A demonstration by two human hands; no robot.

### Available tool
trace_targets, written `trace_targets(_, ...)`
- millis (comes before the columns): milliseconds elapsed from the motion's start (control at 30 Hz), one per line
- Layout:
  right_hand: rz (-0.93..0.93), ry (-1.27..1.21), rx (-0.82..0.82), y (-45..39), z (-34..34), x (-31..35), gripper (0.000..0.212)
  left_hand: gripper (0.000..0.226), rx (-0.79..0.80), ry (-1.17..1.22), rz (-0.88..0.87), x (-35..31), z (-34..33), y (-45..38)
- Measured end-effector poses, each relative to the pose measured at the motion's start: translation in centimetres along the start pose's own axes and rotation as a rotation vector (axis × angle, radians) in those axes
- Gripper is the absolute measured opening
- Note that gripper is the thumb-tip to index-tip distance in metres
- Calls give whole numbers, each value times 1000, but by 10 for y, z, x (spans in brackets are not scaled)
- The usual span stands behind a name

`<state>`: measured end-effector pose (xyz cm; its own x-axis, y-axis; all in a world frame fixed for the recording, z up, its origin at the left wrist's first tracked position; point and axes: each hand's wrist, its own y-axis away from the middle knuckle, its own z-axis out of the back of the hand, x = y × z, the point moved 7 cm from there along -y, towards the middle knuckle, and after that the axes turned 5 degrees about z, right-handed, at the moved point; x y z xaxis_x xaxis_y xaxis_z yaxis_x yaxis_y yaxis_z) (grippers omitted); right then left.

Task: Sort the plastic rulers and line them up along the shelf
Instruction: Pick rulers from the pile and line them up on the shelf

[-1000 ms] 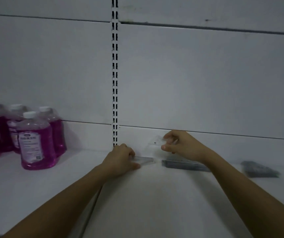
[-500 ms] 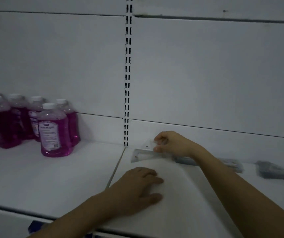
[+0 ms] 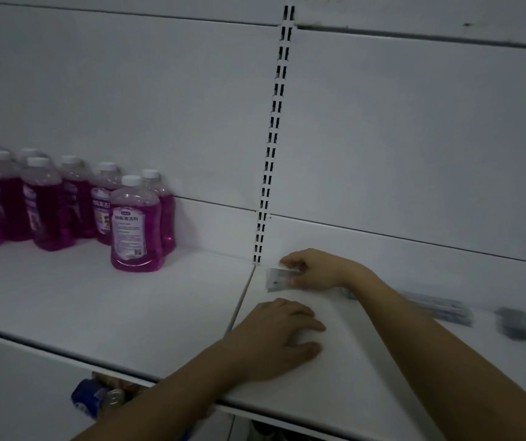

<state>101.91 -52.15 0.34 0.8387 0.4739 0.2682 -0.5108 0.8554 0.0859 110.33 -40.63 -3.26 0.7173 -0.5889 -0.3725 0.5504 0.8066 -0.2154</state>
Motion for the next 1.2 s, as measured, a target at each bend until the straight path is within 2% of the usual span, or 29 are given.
trace_targets(167, -21, -103, -293, 29, 20, 6, 39, 42, 27, -7, 21, -1, -1, 0)
trace_targets(233, -47, -112, -358, 45, 21, 4, 33, 42, 29, -9, 22, -2, -1, 1)
trace_targets(467, -212, -110, -402, 119, 27, -26, 31, 34, 11, -107, 104, -15, 2, 3)
trace_targets(600, -306, -80, -398, 182, 36, -49, 34, 45, 52, -243, 245, -39, 6, -12)
trace_targets(667, -356, -80, -376, 220, 35, -61, 36, 51, 79, -225, 273, -61, 0, -21)
trace_targets(800, -451, -111, -366, 313, 25, -90, 43, 55, 76, -131, 241, -143, -28, -37)
trace_targets(900, -542, -96, -377, 402, 16, -117, 40, 53, 59, -80, 178, -232, -62, -40)
trace_targets(1200, -825, -91, -436, 690, 13, -191, 35, 51, 185, -33, -117, -510, -165, -46)
